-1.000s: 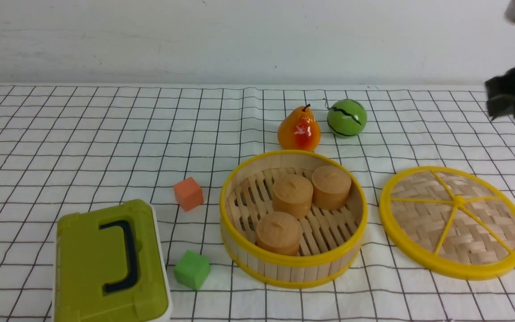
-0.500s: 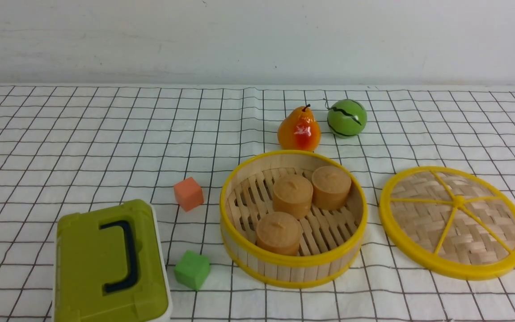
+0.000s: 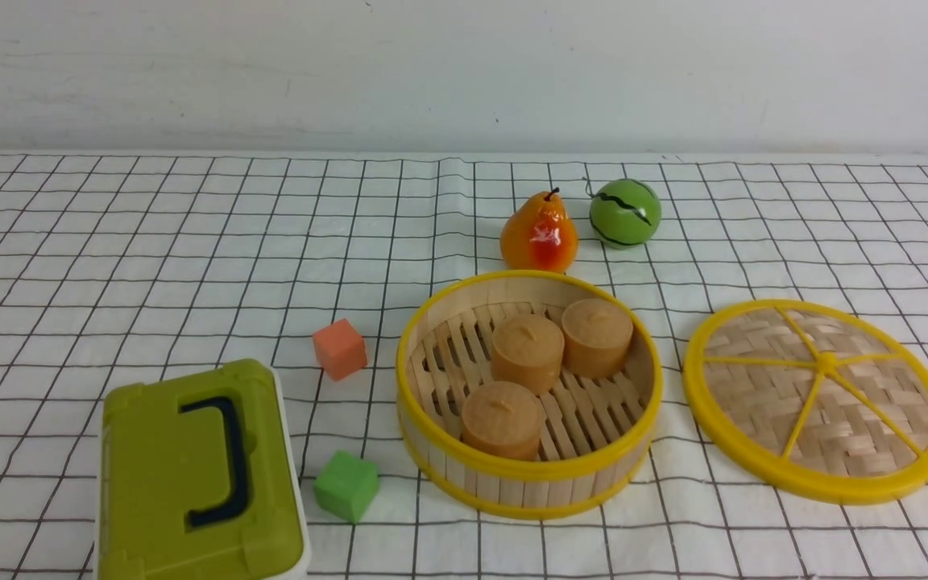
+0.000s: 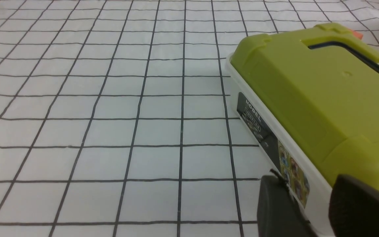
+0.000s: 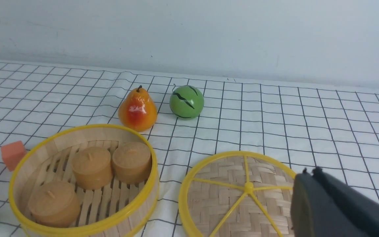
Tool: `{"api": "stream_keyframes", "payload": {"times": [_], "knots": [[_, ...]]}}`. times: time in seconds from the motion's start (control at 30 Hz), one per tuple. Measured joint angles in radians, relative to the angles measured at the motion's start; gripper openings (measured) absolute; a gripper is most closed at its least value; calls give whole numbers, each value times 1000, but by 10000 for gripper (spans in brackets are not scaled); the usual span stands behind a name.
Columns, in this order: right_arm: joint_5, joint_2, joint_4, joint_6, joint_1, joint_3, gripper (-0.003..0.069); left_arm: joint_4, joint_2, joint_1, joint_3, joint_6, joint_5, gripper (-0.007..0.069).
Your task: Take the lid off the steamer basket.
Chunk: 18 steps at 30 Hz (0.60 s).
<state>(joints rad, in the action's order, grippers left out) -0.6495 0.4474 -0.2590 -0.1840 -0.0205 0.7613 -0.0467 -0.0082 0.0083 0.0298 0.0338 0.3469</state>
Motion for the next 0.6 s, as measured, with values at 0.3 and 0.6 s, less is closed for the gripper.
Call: {"api": "stream_keyframes", "payload": {"times": [0.3,0.6], "knots": [[261,-87,104,0,69,-205,-18,0,0,0,0,0,0,239],[440,-307,182,94,-13,-593,-18,0,0,0,0,0,0,239]]}}
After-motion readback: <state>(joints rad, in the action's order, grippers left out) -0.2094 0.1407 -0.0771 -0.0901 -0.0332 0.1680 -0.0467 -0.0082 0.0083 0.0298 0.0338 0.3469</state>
